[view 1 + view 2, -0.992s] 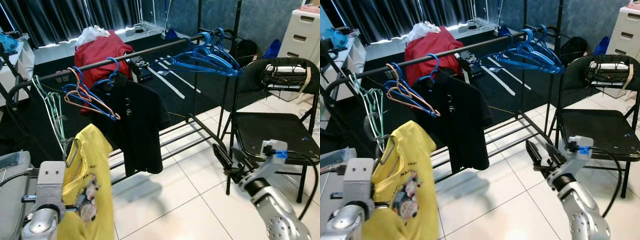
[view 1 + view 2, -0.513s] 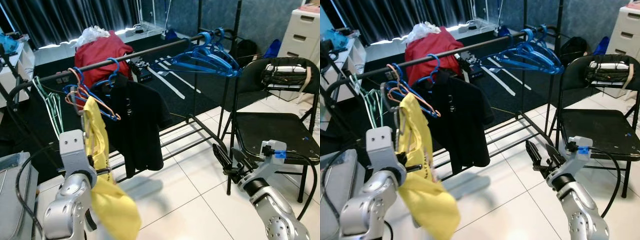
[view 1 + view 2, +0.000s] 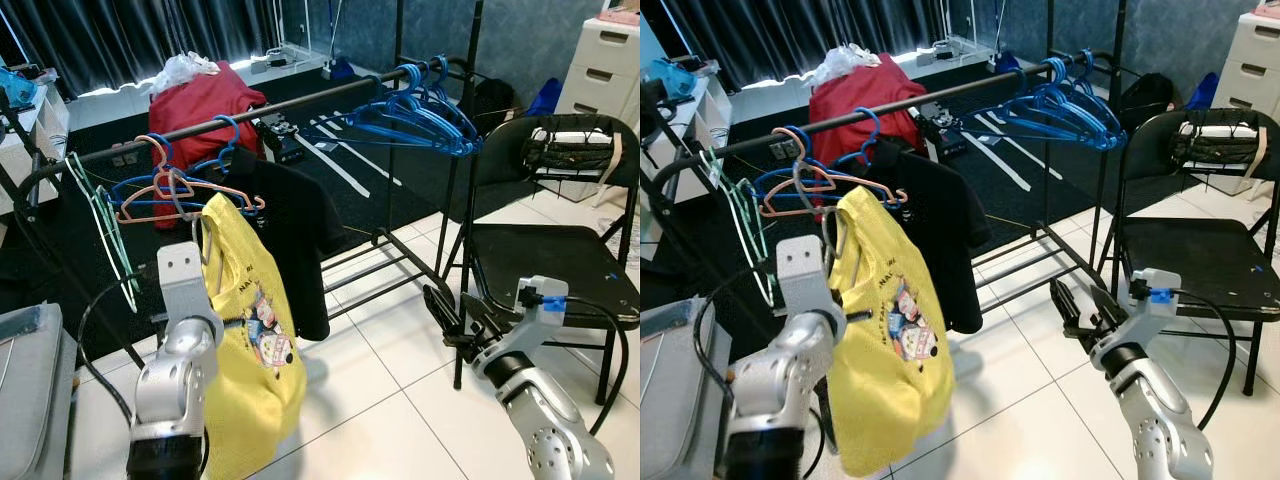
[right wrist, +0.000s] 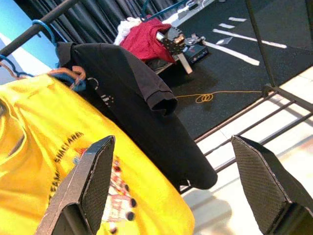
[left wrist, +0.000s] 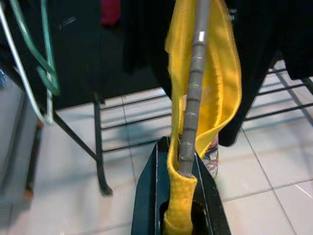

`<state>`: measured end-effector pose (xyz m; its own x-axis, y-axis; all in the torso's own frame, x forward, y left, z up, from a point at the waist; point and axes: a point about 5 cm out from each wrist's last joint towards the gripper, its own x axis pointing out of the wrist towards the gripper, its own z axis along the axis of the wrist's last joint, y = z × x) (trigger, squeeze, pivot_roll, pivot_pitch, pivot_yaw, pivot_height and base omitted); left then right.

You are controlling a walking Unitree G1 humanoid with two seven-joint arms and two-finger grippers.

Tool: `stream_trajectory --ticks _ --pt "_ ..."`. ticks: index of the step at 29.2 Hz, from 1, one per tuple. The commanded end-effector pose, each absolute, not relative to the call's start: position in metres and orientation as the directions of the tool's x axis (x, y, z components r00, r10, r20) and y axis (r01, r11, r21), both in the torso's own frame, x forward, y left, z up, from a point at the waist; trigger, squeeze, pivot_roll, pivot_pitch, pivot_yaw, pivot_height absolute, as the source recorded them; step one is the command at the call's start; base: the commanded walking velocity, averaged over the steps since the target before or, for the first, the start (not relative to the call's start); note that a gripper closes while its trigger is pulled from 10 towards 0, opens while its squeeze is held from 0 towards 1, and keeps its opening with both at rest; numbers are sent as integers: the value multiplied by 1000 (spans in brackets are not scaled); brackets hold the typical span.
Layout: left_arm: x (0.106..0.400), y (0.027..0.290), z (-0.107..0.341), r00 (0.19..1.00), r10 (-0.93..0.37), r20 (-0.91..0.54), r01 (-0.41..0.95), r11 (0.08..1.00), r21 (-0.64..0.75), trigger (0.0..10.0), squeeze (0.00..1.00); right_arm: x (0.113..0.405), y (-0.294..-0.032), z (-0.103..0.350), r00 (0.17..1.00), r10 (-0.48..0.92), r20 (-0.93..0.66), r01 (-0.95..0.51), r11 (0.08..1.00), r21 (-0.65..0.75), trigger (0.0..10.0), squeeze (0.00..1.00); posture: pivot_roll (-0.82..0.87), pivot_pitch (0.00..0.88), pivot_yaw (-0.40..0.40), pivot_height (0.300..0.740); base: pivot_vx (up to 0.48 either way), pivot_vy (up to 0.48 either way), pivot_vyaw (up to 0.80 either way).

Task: Hang hanger

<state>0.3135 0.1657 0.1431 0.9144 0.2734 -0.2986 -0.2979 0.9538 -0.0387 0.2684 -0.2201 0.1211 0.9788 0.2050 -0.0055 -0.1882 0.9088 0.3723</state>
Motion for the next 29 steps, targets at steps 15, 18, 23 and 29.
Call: stream_trajectory --ticks 15,18,23,29 --pt "283 214 114 840 438 -320 -384 897 220 10000 0 266 -218 113 976 214 -34 -187 909 372 10000 0 -126 0 129 740 0 0 376" --pt "282 214 114 834 439 -335 -396 898 191 10000 0 266 -217 113 975 218 -37 -191 914 359 10000 0 -127 0 129 740 0 0 0" --pt "282 210 115 840 423 -340 -391 906 163 10000 0 267 -217 113 974 221 -42 -193 917 348 10000 0 -128 0 128 740 0 0 460" --pt "281 186 114 883 330 -333 -325 943 74 10000 0 268 -215 112 972 230 -46 -202 920 337 10000 0 -134 0 127 740 0 0 728"
